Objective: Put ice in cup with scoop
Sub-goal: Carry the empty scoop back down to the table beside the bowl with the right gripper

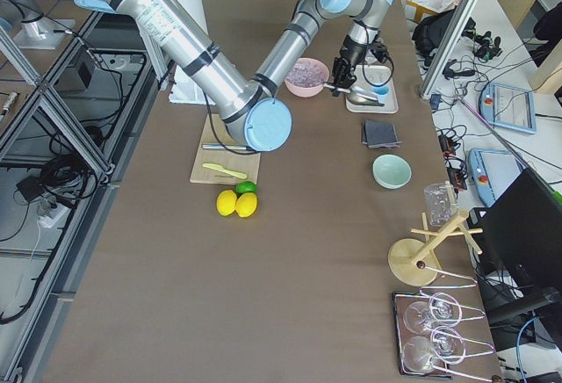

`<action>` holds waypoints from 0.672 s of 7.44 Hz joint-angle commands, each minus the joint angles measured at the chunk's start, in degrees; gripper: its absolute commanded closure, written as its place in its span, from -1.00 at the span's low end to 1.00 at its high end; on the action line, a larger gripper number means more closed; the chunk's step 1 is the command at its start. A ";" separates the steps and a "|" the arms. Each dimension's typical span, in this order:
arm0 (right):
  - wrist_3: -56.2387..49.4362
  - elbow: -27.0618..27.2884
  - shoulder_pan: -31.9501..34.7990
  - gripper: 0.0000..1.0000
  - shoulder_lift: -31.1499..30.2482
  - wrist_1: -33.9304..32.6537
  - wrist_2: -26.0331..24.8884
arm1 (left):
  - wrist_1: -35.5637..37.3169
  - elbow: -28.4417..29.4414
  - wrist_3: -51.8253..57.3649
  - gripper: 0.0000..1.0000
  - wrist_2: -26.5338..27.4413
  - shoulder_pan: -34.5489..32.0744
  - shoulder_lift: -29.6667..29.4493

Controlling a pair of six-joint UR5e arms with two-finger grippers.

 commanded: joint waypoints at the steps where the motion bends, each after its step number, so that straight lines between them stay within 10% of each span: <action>1: 12.69 14.06 0.02 1.00 -16.90 8.81 -0.10 | -0.24 -0.48 0.00 -0.96 -2.74 -1.20 0.00; 5: 27.30 20.79 -4.97 1.00 -35.15 30.01 -0.01 | -0.24 -0.13 0.17 -0.96 -2.65 -0.94 0.00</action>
